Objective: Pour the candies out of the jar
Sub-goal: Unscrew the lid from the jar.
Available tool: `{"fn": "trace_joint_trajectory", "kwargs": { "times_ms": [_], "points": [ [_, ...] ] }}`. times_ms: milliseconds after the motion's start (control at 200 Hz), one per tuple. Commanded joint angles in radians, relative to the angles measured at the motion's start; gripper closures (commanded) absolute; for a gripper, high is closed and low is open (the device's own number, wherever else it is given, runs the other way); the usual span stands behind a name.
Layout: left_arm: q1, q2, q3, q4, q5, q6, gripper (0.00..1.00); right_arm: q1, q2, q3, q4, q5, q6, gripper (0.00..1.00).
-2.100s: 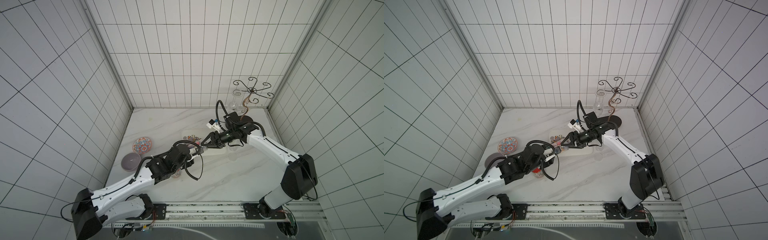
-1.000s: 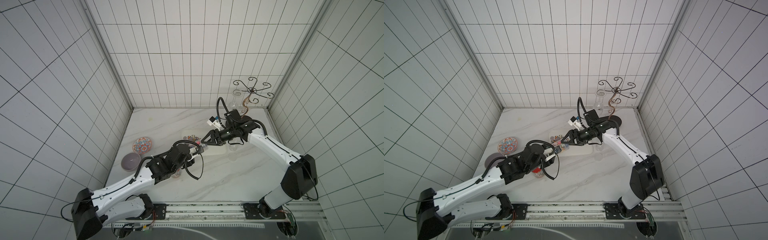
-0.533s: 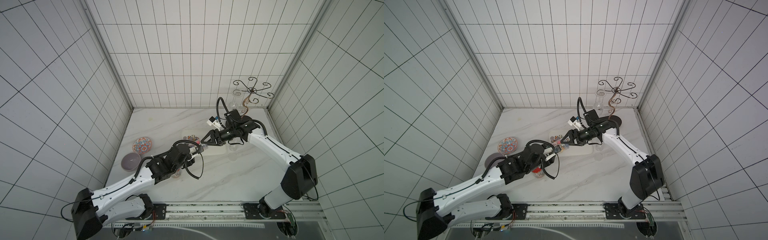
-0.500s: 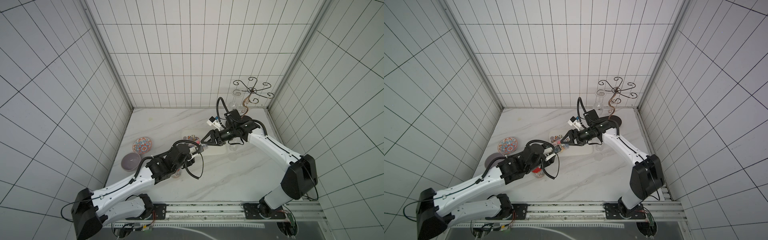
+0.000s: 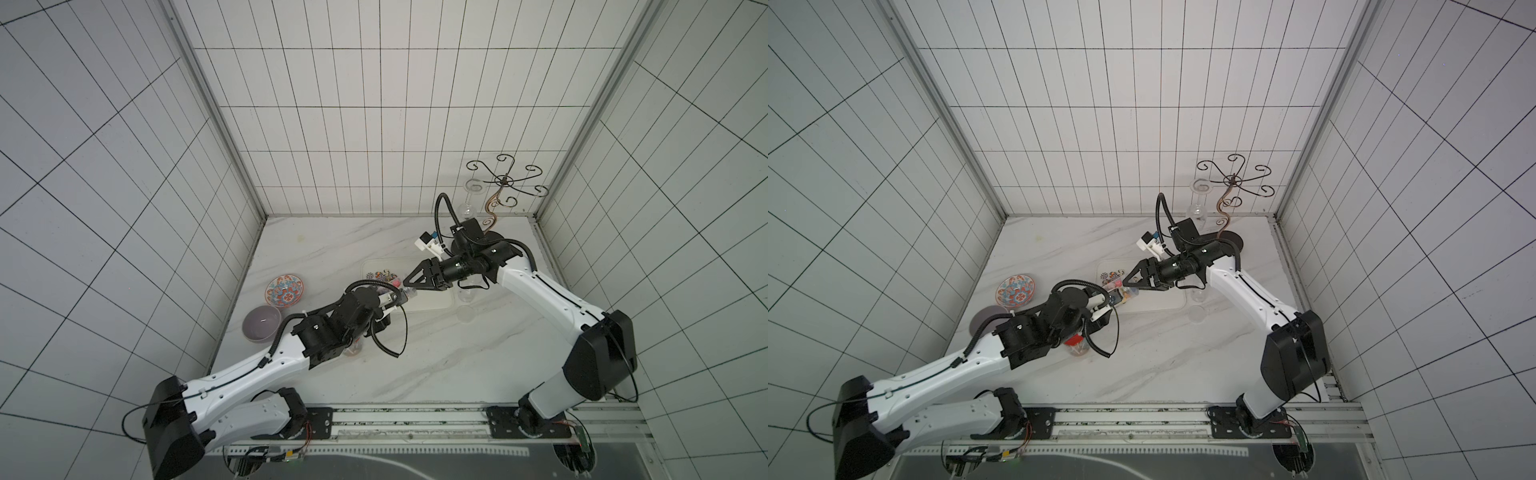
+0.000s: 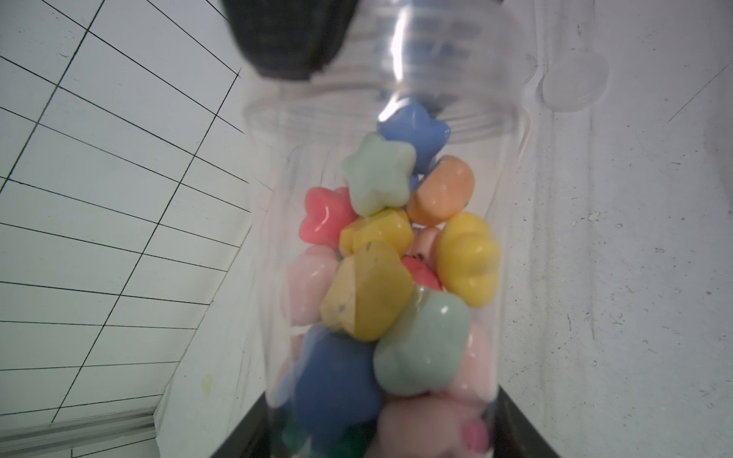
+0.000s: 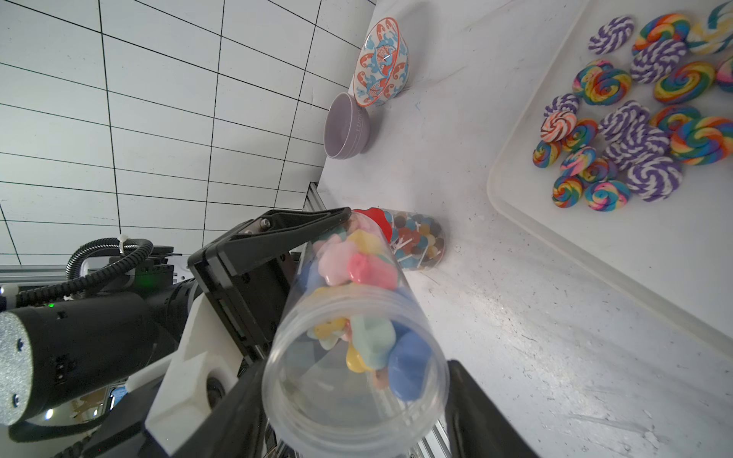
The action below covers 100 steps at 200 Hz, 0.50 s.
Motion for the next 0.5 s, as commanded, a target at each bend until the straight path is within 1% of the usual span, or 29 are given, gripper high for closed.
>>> {"fn": "trace_joint_trajectory", "kwargs": {
  "times_ms": [0,135,200,290,495],
  "points": [
    [0.002,0.004,0.038,0.033,0.03,-0.036,0.51,-0.005,-0.046,0.017,0.007,-0.032,-0.063,0.5],
    [0.04,0.009,0.066,0.007,0.124,-0.058,0.52,-0.01,-0.063,0.004,0.01,-0.033,-0.106,0.53],
    [0.065,0.008,0.079,-0.005,0.173,-0.068,0.51,-0.013,-0.073,-0.004,0.009,-0.032,-0.13,0.57],
    [0.098,0.01,0.102,-0.027,0.245,-0.079,0.51,-0.02,-0.085,-0.021,0.01,-0.033,-0.157,0.59],
    [0.145,0.033,0.164,-0.064,0.394,-0.098,0.52,-0.037,-0.106,-0.065,0.013,-0.075,-0.236,0.6]
  ]
}}
